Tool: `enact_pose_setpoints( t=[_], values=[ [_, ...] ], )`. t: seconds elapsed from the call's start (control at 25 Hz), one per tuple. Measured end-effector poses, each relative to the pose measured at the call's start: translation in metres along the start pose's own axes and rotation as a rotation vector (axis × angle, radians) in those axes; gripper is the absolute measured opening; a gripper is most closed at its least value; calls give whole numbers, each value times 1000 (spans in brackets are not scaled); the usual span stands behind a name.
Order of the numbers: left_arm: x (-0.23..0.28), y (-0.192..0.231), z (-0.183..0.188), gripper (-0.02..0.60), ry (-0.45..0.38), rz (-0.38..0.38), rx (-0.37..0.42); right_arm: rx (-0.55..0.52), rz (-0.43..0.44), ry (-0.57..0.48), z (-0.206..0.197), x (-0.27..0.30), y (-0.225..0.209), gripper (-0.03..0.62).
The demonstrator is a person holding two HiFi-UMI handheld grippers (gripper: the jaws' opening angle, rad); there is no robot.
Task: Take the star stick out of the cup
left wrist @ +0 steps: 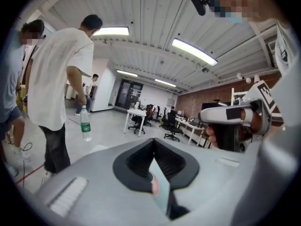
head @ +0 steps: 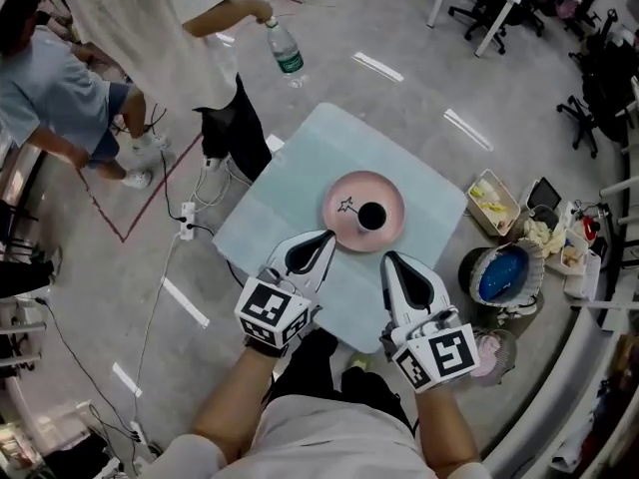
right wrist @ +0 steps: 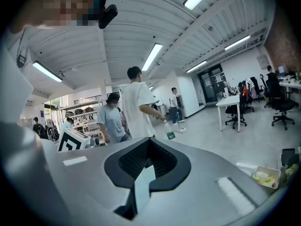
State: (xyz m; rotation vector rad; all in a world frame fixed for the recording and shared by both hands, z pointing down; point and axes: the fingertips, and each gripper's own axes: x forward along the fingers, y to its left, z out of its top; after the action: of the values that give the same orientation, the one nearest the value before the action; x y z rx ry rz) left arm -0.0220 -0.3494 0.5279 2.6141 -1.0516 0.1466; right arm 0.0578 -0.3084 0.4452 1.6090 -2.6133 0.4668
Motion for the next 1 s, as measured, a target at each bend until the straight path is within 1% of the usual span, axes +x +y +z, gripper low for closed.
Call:
enact_pose_setpoints(
  t=[0.16, 0.44, 0.64, 1.0],
  values=[
    [23, 19, -25, 8, 35, -22, -15, 20, -14, 34, -20, 24, -9, 6],
    [59, 41, -66, 12, 104, -9, 1, 59, -35, 82, -51, 48, -32, 6],
    [80, 57, -91, 23, 149, -11, -7, 73, -58, 108, -64, 60, -47, 6],
    [110, 63, -121, 26, 199, -51, -9, 88, -103, 138, -81, 65, -69, 6]
  ],
)
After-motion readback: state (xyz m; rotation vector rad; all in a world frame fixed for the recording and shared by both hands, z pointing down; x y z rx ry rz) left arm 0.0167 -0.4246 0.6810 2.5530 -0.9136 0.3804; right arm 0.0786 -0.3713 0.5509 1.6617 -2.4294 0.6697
